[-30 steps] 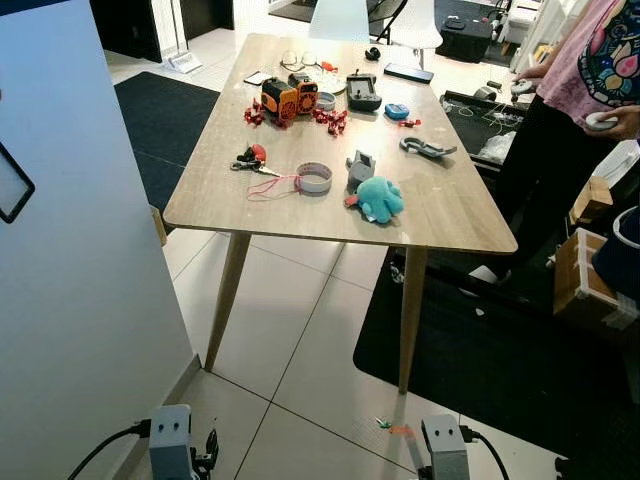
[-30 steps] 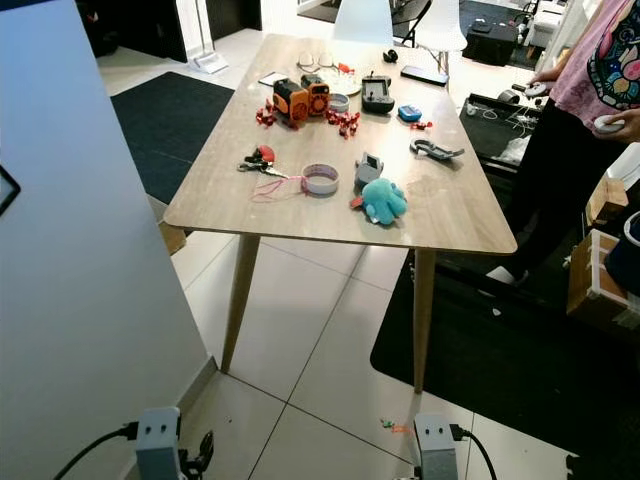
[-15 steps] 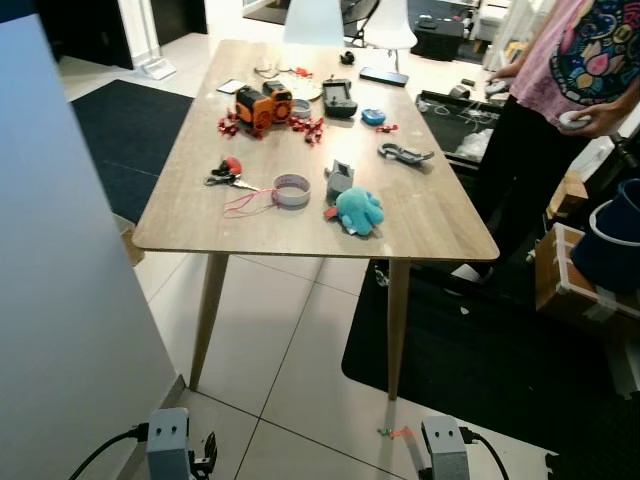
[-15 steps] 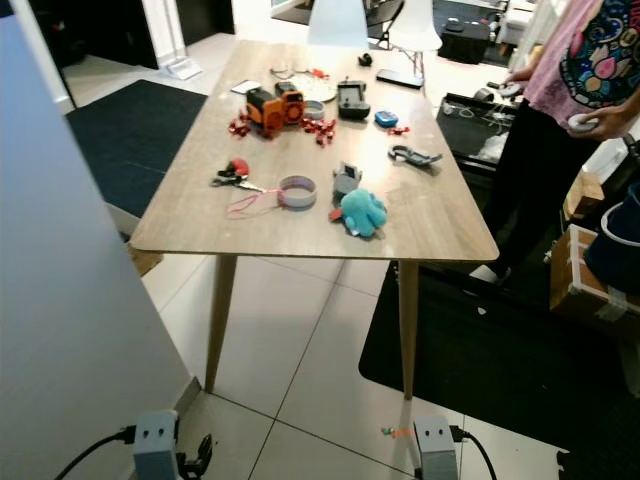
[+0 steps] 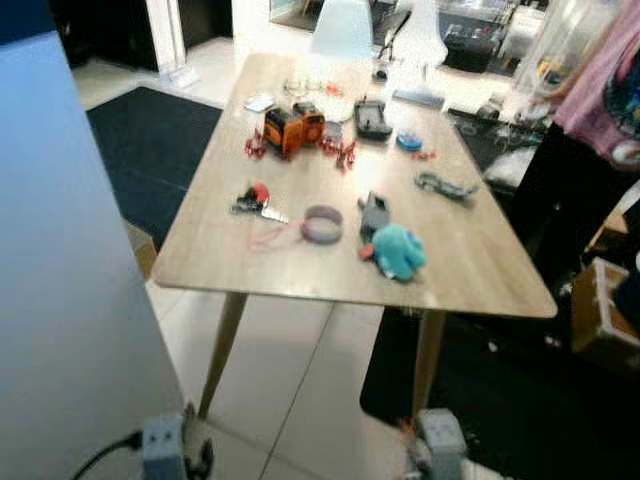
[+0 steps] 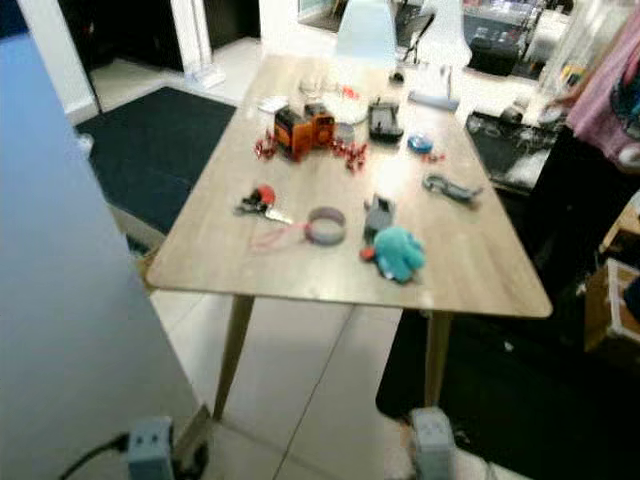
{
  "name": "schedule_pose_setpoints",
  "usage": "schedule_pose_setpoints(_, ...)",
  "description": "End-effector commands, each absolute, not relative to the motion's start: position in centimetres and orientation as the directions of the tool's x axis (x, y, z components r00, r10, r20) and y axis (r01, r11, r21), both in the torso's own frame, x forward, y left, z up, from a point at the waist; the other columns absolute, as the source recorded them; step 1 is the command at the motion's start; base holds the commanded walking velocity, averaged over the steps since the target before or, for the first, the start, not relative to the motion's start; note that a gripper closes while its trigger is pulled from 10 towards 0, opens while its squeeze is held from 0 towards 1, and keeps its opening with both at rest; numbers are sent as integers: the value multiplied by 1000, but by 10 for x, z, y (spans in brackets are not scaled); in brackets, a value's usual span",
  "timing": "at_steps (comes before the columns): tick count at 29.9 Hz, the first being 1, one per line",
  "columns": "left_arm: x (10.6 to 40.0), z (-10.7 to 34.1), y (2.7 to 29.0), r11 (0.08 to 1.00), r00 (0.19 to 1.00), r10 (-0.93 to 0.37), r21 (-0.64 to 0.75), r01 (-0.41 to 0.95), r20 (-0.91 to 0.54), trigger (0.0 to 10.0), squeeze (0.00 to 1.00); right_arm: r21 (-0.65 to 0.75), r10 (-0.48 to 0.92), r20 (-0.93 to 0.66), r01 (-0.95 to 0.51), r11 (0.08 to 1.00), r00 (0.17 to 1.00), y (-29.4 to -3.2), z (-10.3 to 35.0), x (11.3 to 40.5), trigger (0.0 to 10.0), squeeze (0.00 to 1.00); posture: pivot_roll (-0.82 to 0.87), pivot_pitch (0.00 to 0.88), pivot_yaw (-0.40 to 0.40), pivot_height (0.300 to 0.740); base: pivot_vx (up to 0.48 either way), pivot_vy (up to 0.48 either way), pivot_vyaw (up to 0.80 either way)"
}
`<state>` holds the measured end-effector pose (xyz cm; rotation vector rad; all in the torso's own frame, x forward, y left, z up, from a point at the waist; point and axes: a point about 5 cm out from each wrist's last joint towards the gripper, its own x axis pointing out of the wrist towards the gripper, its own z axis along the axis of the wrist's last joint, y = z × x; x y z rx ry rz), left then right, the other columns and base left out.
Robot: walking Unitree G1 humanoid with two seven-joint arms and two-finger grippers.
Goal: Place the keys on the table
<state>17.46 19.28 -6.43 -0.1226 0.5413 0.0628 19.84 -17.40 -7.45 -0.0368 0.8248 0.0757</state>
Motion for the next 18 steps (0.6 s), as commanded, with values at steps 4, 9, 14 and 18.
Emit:
schedule_pose_setpoints(4,176,-65,188,990,854,14,-110,-83,-520,10000,0,-38,-1,-777,-45,998,629,-193,-83,179,10000,0,66,77,-70,740,305,0,0)
schedule_pose_setpoints(9,176,-64,188,990,855,17,-109,-85,-518,10000,0,-38,0,-776,-46,998,630,-193,-82,179,10000,0,66,77,-70,740,291,0,0)
schedule_pose_setpoints(14,176,-63,189,992,863,21,-96,-80,-505,10000,0,-37,0,-776,-47,998,631,-192,-82,180,10000,0,64,76,-69,740,0,0,0)
schedule_pose_setpoints(18,176,-62,188,994,868,7,-93,-61,-497,10000,0,-38,0,-775,-46,998,632,-193,-82,180,10000,0,63,77,-68,740,0,0,0)
